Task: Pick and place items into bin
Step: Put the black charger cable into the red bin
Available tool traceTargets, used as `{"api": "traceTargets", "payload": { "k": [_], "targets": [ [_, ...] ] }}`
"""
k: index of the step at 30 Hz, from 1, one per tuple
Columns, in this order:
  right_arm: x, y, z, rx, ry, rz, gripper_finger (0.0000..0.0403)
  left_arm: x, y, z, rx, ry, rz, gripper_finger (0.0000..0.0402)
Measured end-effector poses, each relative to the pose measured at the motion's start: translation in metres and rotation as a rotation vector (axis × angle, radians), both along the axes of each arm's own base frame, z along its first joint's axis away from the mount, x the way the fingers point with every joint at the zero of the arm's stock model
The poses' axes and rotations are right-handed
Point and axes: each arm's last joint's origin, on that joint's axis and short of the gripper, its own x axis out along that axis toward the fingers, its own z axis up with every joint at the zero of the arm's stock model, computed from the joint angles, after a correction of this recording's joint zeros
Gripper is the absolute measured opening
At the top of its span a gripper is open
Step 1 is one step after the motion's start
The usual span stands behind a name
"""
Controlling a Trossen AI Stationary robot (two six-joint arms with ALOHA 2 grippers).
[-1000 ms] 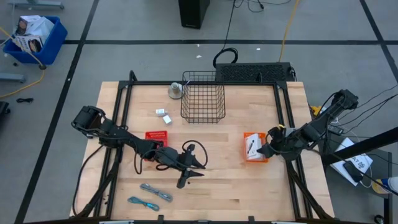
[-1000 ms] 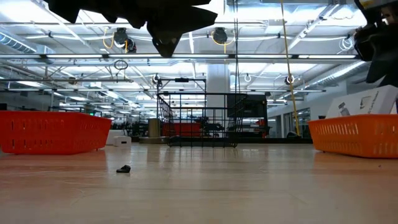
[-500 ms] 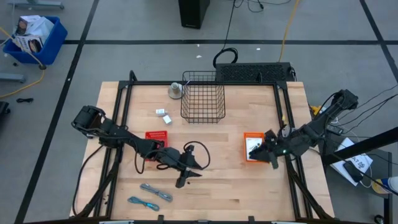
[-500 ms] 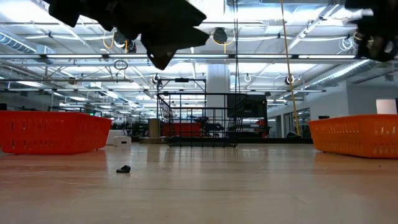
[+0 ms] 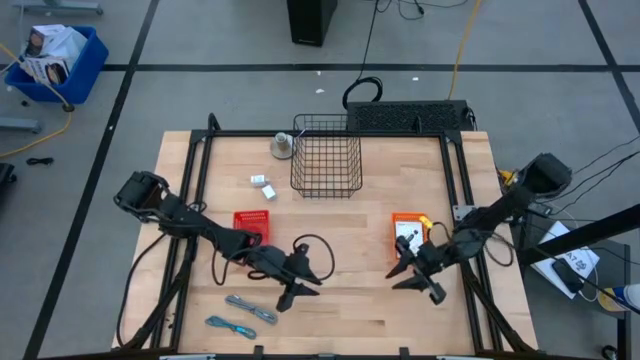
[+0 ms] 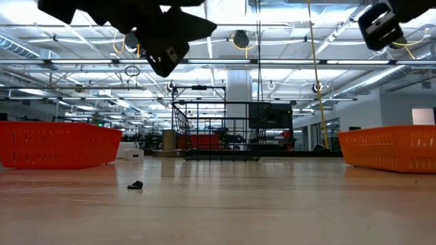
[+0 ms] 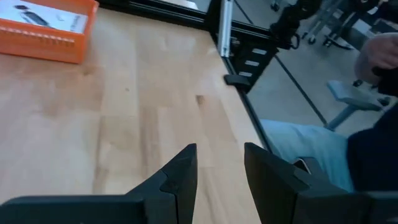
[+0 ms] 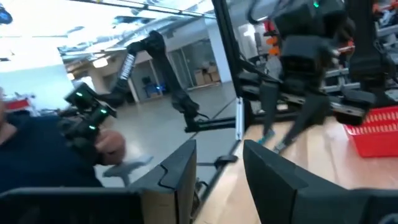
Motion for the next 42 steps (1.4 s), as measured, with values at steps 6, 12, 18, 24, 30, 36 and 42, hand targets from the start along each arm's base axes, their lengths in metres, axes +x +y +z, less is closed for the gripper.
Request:
{"api": "traceTargets", "payload": {
  "k": [6, 12, 18, 24, 30, 36, 42],
  "targets": [
    [0.02, 0.009, -0.015, -0.068, 0.029, -0.028, 0.0125, -0.006, -0.015, 0.003, 0.026, -0.044, 0.05, 0.0136],
    [0.045, 0.021, -0.02, -0.093, 0.07, -0.05, 0.0125, -0.016, -0.031, 0.0, 0.035, -0.014, 0.08, 0.0136],
    [0.095, 0.041, -0.022, -0.275, 0.26, -0.089, 0.0125, -0.036, -0.057, -0.006, 0.073, 0.035, 0.009, 0.0136],
    [0.127, 0.049, -0.017, -0.349, 0.266, -0.112, 0.0125, -0.054, -0.069, -0.002, 0.144, 0.037, 0.085, 0.0136],
    [0.123, 0.038, -0.02, -0.348, 0.335, -0.132, 0.0125, -0.087, -0.072, -0.004, 0.162, 0.271, 0.064, 0.0136],
    [0.12, 0.031, -0.025, -0.312, 0.351, -0.151, 0.0125, -0.1, -0.08, -0.008, 0.143, 0.351, 0.025, 0.0136],
    [0.119, 0.029, -0.028, -0.284, 0.379, -0.158, 0.0125, -0.101, -0.086, -0.019, 0.109, 0.402, 0.036, 0.0136]
  ]
}}
